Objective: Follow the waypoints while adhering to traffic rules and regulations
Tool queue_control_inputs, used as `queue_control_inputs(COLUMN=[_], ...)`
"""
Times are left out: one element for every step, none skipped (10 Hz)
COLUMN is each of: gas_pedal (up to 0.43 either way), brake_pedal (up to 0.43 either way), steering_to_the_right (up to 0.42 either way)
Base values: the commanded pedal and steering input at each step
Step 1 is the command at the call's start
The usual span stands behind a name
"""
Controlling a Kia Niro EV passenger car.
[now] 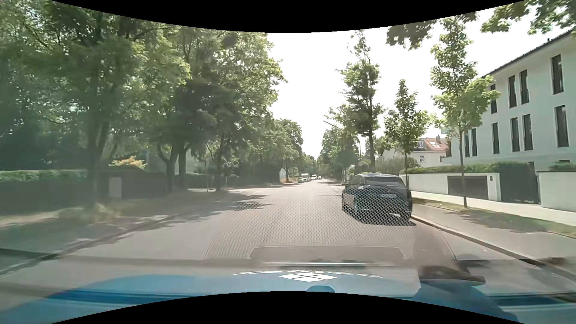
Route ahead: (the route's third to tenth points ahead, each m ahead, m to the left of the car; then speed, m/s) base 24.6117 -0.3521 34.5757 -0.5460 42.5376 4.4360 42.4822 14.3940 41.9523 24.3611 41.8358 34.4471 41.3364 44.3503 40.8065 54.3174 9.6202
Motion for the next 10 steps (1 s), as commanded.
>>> queue_control_inputs(gas_pedal=[0.000,0.000,0.000,0.000,0.000,0.000,0.000,0.000,0.000,0.000], brake_pedal=[0.000,0.000,0.000,0.000,0.000,0.000,0.000,0.000,0.000,0.000], steering_to_the_right=[0.003,0.005,0.008,0.009,0.011,0.012,0.013,0.013,0.015,0.017])
